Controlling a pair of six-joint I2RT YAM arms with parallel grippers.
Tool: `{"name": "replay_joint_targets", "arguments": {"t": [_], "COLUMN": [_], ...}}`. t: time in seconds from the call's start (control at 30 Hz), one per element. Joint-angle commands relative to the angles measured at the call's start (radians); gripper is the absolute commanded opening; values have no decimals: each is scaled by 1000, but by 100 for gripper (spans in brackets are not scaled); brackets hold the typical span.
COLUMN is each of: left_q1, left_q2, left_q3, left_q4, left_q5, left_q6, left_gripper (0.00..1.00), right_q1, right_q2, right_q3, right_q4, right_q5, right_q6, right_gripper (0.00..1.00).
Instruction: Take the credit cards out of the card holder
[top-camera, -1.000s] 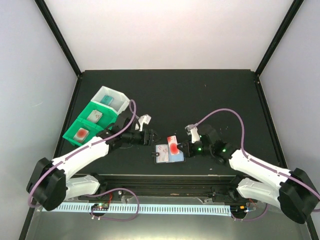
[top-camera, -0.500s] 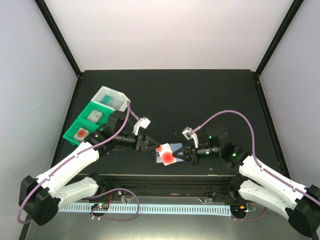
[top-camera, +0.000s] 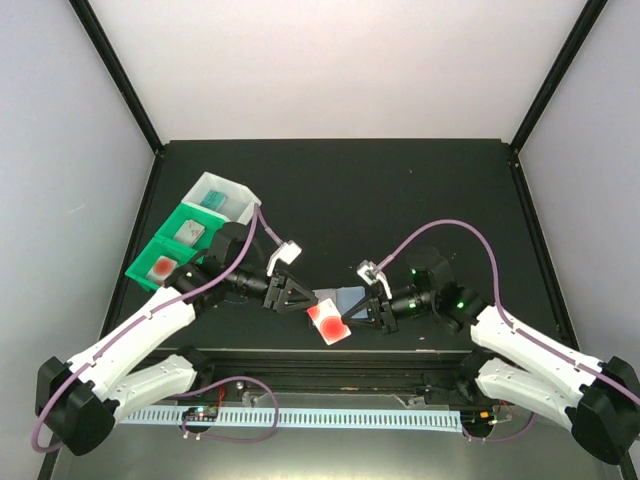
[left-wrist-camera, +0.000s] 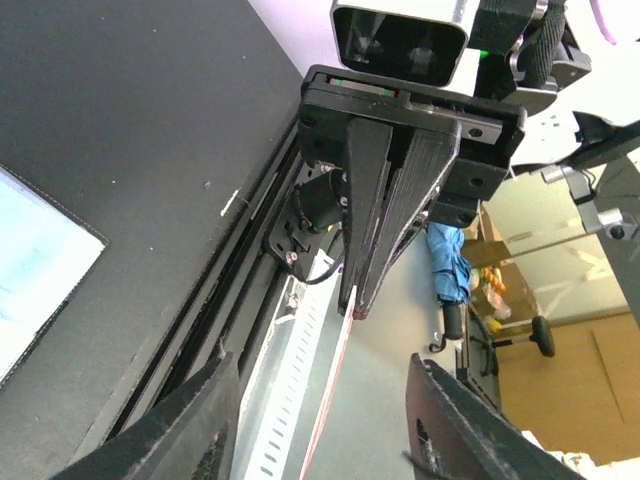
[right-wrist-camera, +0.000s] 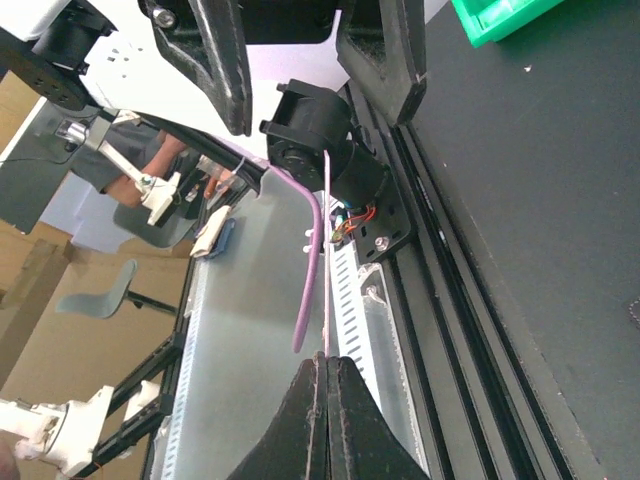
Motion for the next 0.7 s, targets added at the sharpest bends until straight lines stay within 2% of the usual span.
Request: {"name": "replay_joint_targets", "arguments": {"t": [0.0,0.23,0.47,0.53,0.67], "left_q1": [-6,-6,-5,-6,-6], "left_q2": [12,-3,8,10,15], "left_q3": [42,22,18,16,7], "left_q4": [-51,-52,-56,-59,-65], "left_q5": [48,72,100,108,125], "left_q6": [66,80,94,98,105], "left_gripper": [46,35,12,11,15], "right_q1": [-4,-4,-5,-5,-4], "right_q2": [11,30,50,53,59], "right_q3": [17,19,21,23,21], "right_q4": [67,95,115,117,137], "right_q5": [-68,-84,-94,-94,-100], "right_q6": [8,19,28,27,37], "right_gripper": [1,1,1,1,1]}}
